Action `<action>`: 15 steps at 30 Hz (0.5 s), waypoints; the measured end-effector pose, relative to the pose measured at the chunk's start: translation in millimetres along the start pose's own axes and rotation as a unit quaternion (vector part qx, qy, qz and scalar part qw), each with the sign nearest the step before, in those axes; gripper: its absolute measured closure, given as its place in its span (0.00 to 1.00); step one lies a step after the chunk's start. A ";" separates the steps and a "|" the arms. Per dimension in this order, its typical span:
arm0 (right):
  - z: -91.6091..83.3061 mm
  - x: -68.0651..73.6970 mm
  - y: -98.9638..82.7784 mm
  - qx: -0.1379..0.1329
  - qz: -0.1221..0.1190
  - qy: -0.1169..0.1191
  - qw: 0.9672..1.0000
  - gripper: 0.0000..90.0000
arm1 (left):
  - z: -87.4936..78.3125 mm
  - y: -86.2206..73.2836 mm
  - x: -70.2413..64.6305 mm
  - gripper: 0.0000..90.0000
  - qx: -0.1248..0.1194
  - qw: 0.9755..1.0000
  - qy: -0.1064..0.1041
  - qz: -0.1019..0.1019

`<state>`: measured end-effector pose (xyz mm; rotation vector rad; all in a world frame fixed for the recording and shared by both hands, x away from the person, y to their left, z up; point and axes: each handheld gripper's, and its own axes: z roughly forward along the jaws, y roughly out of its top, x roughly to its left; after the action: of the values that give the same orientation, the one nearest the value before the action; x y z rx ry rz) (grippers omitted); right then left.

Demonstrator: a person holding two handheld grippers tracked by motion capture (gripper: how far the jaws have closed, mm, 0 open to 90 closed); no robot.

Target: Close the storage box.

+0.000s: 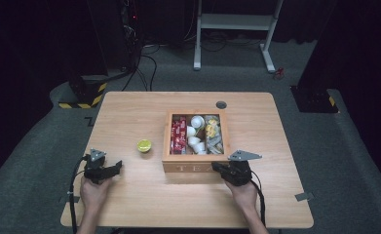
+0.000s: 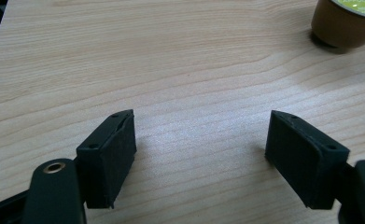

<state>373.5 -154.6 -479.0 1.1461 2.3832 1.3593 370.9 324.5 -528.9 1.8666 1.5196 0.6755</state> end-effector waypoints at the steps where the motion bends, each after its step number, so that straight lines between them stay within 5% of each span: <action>1: 0.0 0.0 0.0 0.000 0.000 0.000 1.000 0.99 | 0.0 0.0 0.0 0.27 0.000 1.000 0.000 0.000; 15: -6.6 1.7 -3.4 -0.013 -0.009 0.004 1.000 0.96 | 0.0 0.0 -0.1 0.27 0.000 1.000 0.000 0.000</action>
<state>367.3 -158.8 -477.6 1.1116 2.3679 1.3885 370.9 324.4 -528.9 1.8669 1.5197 0.6759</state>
